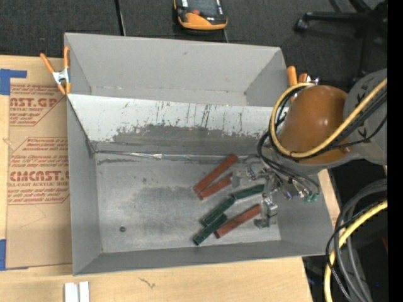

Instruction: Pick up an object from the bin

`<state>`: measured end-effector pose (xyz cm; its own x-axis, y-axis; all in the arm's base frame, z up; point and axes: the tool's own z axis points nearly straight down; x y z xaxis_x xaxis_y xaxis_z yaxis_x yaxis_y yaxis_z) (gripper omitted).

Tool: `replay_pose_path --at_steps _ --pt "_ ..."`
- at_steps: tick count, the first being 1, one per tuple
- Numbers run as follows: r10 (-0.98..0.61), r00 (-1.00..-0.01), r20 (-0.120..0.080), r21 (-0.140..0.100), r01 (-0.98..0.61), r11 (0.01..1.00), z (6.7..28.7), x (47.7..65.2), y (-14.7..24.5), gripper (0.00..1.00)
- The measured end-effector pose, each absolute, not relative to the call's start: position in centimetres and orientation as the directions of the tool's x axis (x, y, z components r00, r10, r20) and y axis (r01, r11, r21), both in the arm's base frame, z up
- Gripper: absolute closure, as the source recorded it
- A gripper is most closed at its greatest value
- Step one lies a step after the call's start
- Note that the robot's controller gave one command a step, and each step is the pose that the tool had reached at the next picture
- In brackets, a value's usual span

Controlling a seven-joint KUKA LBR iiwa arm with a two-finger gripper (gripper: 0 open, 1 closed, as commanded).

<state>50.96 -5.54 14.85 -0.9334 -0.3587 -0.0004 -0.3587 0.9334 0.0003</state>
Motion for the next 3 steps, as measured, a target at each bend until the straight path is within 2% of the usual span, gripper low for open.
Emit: replay_pose_path --at_steps 1,2,3 --pt "-0.377 -0.926 -0.005 -0.001 -0.377 0.926 7.7 49.9 -4.0 0.00" --pt "-0.408 -0.913 0.000 -0.001 -0.408 0.913 5.0 50.1 -3.7 1.00" --pt "-0.411 -0.911 -0.001 -0.001 -0.411 0.911 5.1 50.2 -3.6 1.00"
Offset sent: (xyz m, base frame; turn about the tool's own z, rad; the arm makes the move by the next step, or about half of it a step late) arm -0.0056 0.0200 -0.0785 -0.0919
